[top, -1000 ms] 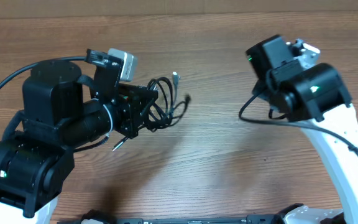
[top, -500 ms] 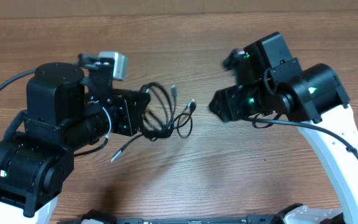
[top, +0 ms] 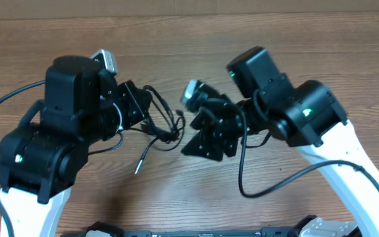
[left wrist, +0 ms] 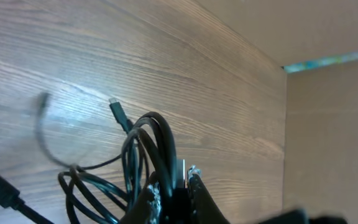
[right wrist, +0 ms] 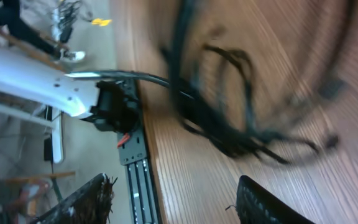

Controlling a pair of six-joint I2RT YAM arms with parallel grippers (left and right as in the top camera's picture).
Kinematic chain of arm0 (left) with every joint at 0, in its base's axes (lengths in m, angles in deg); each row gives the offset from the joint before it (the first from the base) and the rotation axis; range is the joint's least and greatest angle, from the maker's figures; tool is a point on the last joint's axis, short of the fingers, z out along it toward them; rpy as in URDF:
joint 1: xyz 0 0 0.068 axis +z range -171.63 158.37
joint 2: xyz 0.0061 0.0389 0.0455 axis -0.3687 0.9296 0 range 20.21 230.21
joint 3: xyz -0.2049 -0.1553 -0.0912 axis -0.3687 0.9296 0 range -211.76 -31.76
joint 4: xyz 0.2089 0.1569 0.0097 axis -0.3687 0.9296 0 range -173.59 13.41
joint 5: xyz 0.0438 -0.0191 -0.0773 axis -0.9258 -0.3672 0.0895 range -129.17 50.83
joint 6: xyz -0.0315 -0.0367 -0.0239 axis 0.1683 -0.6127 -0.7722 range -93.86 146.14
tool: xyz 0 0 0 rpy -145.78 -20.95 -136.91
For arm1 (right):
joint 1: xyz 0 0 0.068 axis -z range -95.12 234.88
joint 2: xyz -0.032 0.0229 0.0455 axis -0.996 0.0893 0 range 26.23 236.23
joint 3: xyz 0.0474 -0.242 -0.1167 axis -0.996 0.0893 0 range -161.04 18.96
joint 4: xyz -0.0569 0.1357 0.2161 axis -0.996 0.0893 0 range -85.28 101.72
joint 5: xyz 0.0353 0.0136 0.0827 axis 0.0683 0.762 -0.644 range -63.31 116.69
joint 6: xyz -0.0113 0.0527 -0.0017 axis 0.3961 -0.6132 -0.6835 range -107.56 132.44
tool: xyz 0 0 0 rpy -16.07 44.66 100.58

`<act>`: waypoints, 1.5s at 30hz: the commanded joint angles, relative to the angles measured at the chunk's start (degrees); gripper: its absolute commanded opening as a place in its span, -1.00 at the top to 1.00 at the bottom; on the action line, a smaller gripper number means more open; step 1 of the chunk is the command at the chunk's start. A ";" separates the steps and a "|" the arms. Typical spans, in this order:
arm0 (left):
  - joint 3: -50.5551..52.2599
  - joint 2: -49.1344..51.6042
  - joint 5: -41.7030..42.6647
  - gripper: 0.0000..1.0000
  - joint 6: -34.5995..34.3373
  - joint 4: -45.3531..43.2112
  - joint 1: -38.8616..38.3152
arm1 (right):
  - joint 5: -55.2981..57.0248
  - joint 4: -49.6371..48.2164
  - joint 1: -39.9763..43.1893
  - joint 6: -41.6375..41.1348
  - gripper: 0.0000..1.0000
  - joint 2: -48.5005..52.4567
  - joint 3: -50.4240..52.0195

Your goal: Untangle cables

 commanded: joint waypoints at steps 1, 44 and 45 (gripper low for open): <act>-1.64 0.57 3.87 0.92 -3.10 -2.62 0.28 | -1.51 -1.57 -0.85 3.19 -0.07 -0.79 -0.02; -10.75 0.42 14.36 0.84 -2.05 -3.72 1.53 | 14.01 -8.76 -0.83 -1.38 -0.14 -0.68 -0.02; -11.04 0.42 15.13 0.84 -2.08 -3.74 1.81 | 13.99 -8.85 -0.85 -1.38 -0.14 -0.68 -0.02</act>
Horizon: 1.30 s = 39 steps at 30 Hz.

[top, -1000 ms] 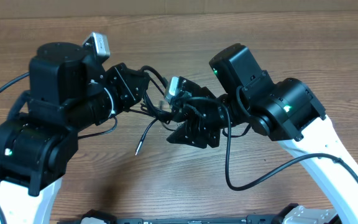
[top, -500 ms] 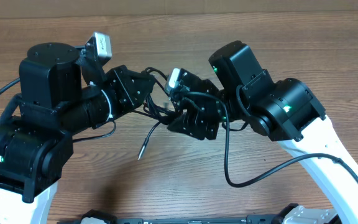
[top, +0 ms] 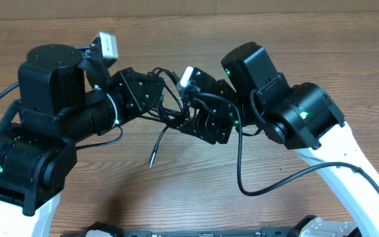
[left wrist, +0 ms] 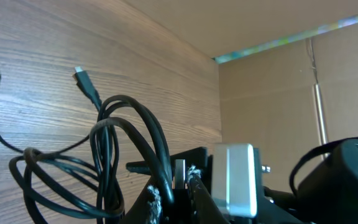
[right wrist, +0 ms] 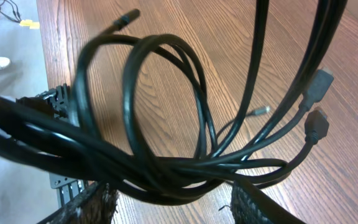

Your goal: Untangle cables

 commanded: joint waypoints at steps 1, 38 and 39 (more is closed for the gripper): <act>-3.13 -0.50 3.74 0.84 0.22 -0.44 1.16 | 0.61 -0.57 -0.04 -0.02 -0.15 -0.68 -0.02; -3.67 0.00 9.84 0.75 5.57 1.27 3.54 | 20.90 -11.06 2.03 -35.95 0.67 -0.70 -0.02; -3.67 0.00 9.81 0.75 6.38 1.36 3.56 | 20.94 -10.32 2.25 -35.80 0.33 -0.70 -0.02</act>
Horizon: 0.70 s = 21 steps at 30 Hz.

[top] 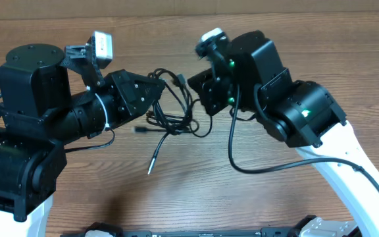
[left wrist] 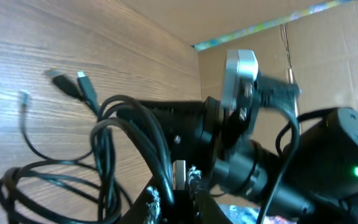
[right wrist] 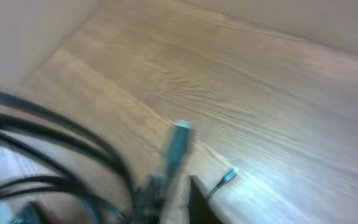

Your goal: Untangle cables

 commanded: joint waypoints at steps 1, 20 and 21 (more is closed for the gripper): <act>-1.51 0.00 0.76 0.74 5.25 0.13 0.33 | 3.80 1.42 1.31 -5.14 0.06 -0.70 -0.02; -1.51 0.09 -2.62 0.54 26.69 3.63 0.66 | -6.73 10.51 1.33 -12.31 -0.51 -0.70 -0.02; -1.51 0.09 -2.64 0.53 26.71 3.87 0.66 | -6.73 10.88 1.33 -12.09 -0.50 -0.70 -0.02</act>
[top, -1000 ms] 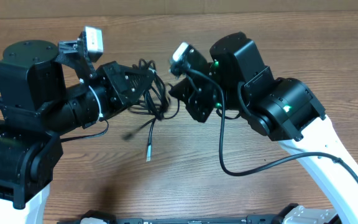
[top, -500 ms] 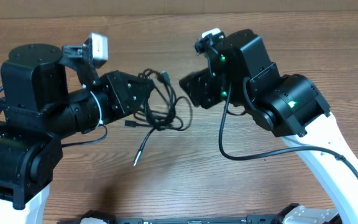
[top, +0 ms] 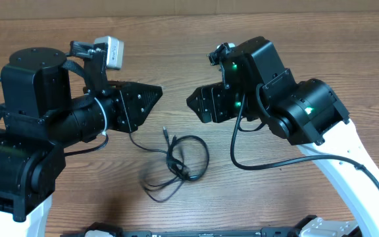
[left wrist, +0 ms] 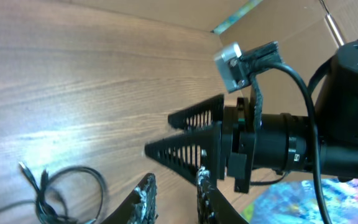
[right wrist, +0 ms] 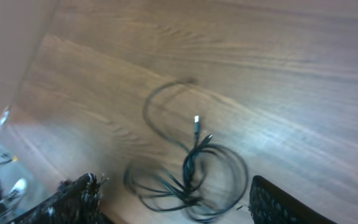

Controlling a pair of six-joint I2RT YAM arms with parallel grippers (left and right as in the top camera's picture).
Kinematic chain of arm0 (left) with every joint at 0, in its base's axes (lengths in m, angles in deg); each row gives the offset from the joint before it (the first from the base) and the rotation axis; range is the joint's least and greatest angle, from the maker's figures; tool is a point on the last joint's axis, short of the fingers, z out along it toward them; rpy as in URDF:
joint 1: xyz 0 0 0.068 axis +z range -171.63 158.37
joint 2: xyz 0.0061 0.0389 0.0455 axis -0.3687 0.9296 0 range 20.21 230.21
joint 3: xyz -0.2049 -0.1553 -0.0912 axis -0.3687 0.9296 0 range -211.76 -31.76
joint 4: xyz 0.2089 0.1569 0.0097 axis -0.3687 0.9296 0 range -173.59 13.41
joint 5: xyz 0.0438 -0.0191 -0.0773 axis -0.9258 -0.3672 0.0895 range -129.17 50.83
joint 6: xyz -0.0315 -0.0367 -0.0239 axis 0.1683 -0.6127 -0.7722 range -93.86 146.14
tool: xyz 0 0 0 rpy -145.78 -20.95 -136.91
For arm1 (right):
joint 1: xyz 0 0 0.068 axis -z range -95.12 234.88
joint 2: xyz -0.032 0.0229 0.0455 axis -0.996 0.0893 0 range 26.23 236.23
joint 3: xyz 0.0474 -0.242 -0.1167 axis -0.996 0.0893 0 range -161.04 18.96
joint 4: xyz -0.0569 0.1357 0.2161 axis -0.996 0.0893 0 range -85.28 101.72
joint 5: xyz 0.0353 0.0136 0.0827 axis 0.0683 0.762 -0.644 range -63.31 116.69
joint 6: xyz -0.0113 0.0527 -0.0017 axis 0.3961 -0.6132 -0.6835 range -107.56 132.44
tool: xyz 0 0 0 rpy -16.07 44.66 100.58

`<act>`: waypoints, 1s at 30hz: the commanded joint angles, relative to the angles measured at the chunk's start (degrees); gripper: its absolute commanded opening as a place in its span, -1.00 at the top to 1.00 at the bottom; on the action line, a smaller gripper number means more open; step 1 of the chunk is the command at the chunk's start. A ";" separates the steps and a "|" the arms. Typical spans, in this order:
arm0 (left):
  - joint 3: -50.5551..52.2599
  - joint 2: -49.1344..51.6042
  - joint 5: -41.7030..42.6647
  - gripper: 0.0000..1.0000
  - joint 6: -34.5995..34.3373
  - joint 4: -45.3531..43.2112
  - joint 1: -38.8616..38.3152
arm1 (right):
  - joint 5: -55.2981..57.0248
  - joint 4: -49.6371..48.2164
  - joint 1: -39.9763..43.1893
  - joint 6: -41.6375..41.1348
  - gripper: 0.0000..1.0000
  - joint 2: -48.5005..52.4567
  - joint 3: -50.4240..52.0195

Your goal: Untangle cables

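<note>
A bundle of thin black cables [top: 176,164] lies loose on the wooden table [top: 295,39], several loops still crossing and a plug end [top: 166,133] sticking out. Nothing is holding it. My left gripper [top: 151,99] hangs above and to its left, open and empty. My right gripper [top: 196,103] faces it from the right, also open. In the left wrist view my left gripper [left wrist: 174,183] shows a bare gap, with the bundle [left wrist: 61,190] at lower left. In the right wrist view my right gripper [right wrist: 174,182] is spread wide above the bundle [right wrist: 194,168], which is blurred.
The right arm's own black cable [top: 237,148] hangs in a loop beside the bundle. A cardboard wall [top: 176,6] runs along the table's far edge. The left arm's bulk [top: 38,131] stands at the left, the right arm [top: 301,112] at the right.
Both grippers were shut on the cable bundle, holding it up between them. Now both are open and apart, and the bundle lies on the table below them.
At first my left gripper held the bundle low near the table, with the right gripper open beside it. Then the bundle was higher, hanging between the right gripper's open fingers. Later both grippers gripped it in the air. Now it lies released on the table.
</note>
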 commanded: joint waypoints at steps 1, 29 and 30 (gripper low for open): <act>-1.31 0.09 -0.59 0.51 3.58 0.31 0.31 | -3.02 0.70 0.07 -1.73 -0.50 -0.70 -0.02; 25.73 0.74 -6.99 0.17 1.07 12.00 -10.69 | 28.76 6.69 0.20 -6.88 -1.00 -0.72 -0.02; 27.71 0.74 -7.02 0.16 0.83 10.62 -11.28 | 28.74 6.69 0.42 -6.91 -1.00 -0.72 -0.02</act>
